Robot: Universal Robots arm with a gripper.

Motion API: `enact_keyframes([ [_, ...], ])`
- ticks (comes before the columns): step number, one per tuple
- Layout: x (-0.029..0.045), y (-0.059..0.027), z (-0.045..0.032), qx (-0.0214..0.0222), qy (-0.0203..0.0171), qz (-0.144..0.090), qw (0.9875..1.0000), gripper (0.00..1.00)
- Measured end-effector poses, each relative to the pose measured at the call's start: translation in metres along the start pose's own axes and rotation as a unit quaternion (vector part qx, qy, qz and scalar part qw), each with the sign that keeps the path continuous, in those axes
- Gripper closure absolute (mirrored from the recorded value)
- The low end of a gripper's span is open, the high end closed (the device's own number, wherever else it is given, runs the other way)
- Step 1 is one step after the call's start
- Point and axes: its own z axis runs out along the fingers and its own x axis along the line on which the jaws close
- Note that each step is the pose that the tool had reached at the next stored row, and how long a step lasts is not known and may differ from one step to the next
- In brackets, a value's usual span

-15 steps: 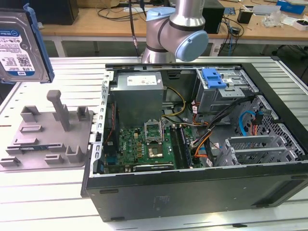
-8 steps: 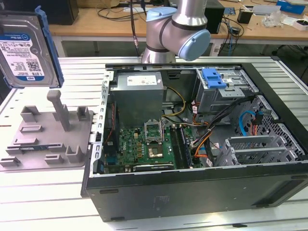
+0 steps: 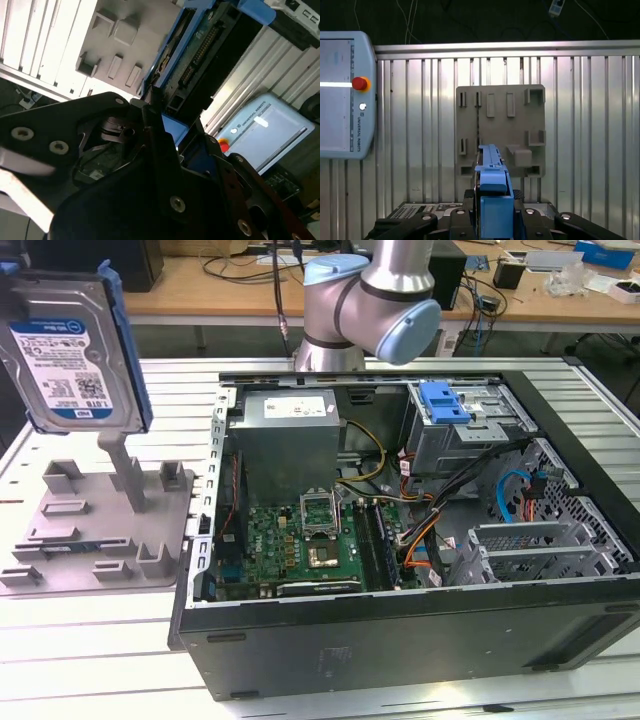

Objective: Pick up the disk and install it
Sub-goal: 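Pick up the disk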

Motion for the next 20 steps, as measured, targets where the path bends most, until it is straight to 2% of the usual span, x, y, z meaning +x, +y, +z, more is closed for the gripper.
enact_keyframes([
  [3,0.0069,-0.0074,0.0003,0.0000,0.0000,0.000,1.0000,0.64],
  [5,0.0141,-0.0160,0.0005,0.0000,0.0000,0.000,1.0000,0.64],
  [11,0.0229,-0.0344,0.0007,0.0000,0.0001,0.000,1.0000,0.64],
  [17,0.0304,-0.0605,0.0008,0.0000,0.0000,0.000,1.0000,0.64],
  [20,0.0345,-0.0774,0.0007,0.0000,0.0001,0.000,1.0000,0.64],
])
